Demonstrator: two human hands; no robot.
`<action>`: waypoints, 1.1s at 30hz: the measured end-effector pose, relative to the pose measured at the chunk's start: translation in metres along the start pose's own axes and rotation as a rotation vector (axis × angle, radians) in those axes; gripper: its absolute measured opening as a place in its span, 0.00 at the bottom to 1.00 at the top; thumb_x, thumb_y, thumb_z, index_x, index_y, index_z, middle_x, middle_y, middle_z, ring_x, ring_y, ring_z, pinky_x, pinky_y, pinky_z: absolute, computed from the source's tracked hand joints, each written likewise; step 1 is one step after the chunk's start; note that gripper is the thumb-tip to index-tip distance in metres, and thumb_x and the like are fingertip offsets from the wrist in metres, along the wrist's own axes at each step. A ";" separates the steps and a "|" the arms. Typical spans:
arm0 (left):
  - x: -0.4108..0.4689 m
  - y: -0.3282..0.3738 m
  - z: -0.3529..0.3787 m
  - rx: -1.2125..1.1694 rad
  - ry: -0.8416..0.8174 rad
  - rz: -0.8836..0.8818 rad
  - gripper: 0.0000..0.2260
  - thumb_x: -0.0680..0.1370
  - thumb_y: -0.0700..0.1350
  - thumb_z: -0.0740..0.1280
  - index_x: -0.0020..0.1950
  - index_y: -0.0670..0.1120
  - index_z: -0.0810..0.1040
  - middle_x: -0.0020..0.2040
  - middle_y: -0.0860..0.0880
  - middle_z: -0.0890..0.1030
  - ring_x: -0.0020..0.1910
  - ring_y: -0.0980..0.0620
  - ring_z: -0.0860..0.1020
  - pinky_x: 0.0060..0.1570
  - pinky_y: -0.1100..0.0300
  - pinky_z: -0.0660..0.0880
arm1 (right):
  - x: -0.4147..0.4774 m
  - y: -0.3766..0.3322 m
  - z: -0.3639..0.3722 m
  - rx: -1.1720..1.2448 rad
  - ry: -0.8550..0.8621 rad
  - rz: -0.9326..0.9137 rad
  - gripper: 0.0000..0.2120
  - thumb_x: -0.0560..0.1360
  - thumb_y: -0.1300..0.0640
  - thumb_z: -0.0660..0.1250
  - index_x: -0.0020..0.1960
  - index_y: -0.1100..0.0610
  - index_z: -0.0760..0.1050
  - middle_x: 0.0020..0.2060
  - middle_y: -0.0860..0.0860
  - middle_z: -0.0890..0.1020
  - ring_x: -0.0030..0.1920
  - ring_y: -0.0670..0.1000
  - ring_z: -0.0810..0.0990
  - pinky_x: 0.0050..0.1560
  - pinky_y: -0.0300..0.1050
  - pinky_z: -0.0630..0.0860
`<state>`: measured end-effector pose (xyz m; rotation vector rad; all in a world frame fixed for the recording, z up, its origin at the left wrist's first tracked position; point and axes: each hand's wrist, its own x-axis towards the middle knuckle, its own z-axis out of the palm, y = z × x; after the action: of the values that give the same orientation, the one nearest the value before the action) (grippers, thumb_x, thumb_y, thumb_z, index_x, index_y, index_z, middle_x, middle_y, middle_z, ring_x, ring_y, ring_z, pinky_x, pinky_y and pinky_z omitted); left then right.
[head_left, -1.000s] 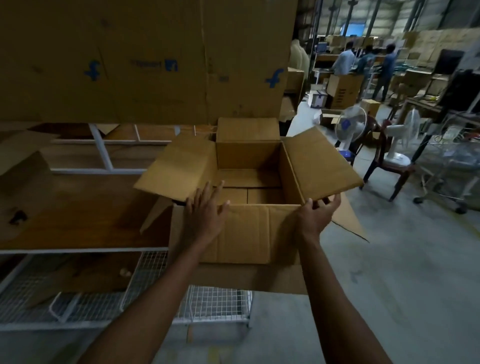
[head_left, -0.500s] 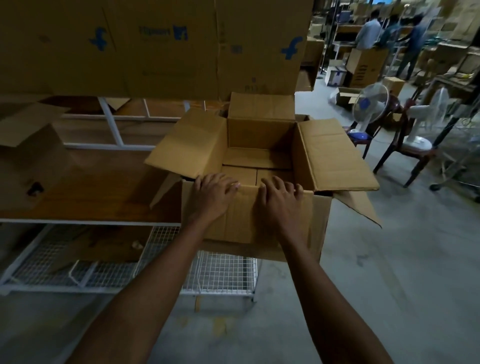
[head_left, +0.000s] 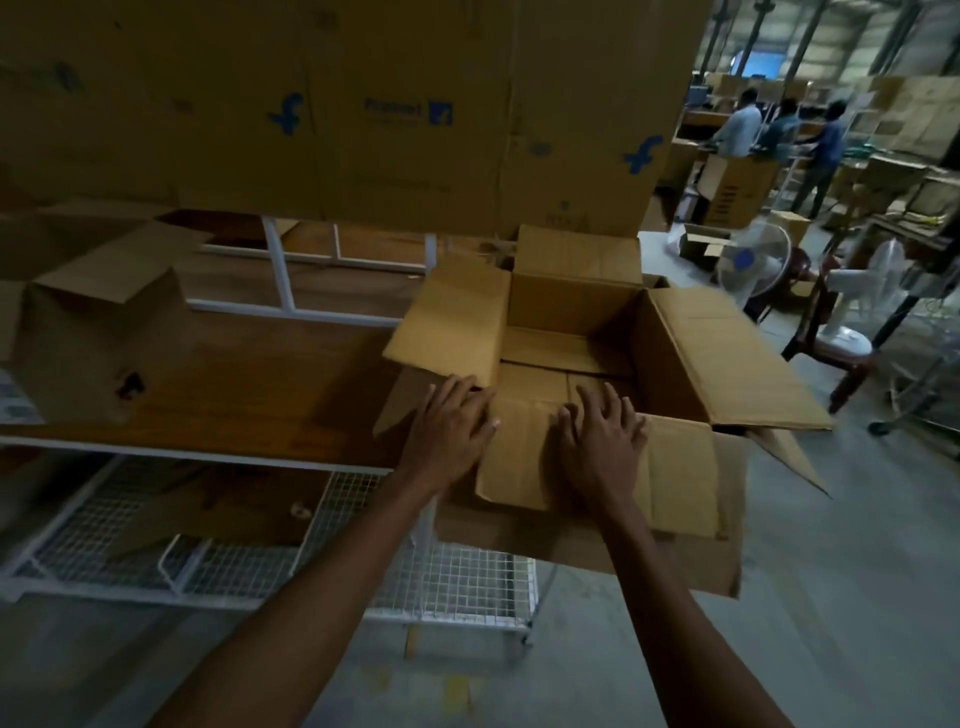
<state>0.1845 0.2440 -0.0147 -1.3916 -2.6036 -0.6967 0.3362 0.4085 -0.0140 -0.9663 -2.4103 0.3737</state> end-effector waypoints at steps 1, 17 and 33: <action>-0.010 -0.021 -0.009 -0.014 0.009 0.003 0.24 0.84 0.59 0.57 0.79 0.55 0.66 0.82 0.50 0.64 0.83 0.46 0.56 0.80 0.42 0.56 | -0.006 -0.021 0.011 0.037 0.005 -0.012 0.25 0.83 0.40 0.55 0.77 0.48 0.65 0.80 0.58 0.60 0.80 0.64 0.54 0.78 0.69 0.49; -0.166 -0.370 -0.162 -0.018 0.160 -0.428 0.22 0.84 0.57 0.62 0.79 0.56 0.68 0.76 0.51 0.73 0.78 0.44 0.67 0.71 0.42 0.71 | -0.068 -0.421 0.187 0.454 -0.398 -0.437 0.19 0.81 0.47 0.65 0.69 0.52 0.73 0.67 0.54 0.77 0.66 0.56 0.74 0.63 0.54 0.75; -0.141 -0.608 -0.277 0.123 0.402 -0.604 0.23 0.84 0.54 0.63 0.79 0.51 0.68 0.79 0.46 0.68 0.77 0.44 0.67 0.72 0.44 0.70 | 0.012 -0.695 0.344 0.947 -0.788 -0.006 0.45 0.70 0.24 0.64 0.77 0.52 0.66 0.71 0.53 0.75 0.68 0.58 0.77 0.65 0.56 0.76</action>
<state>-0.2592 -0.2748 -0.0206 -0.3563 -2.6532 -0.7594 -0.2518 -0.0972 0.0007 -0.3781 -2.3276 1.9548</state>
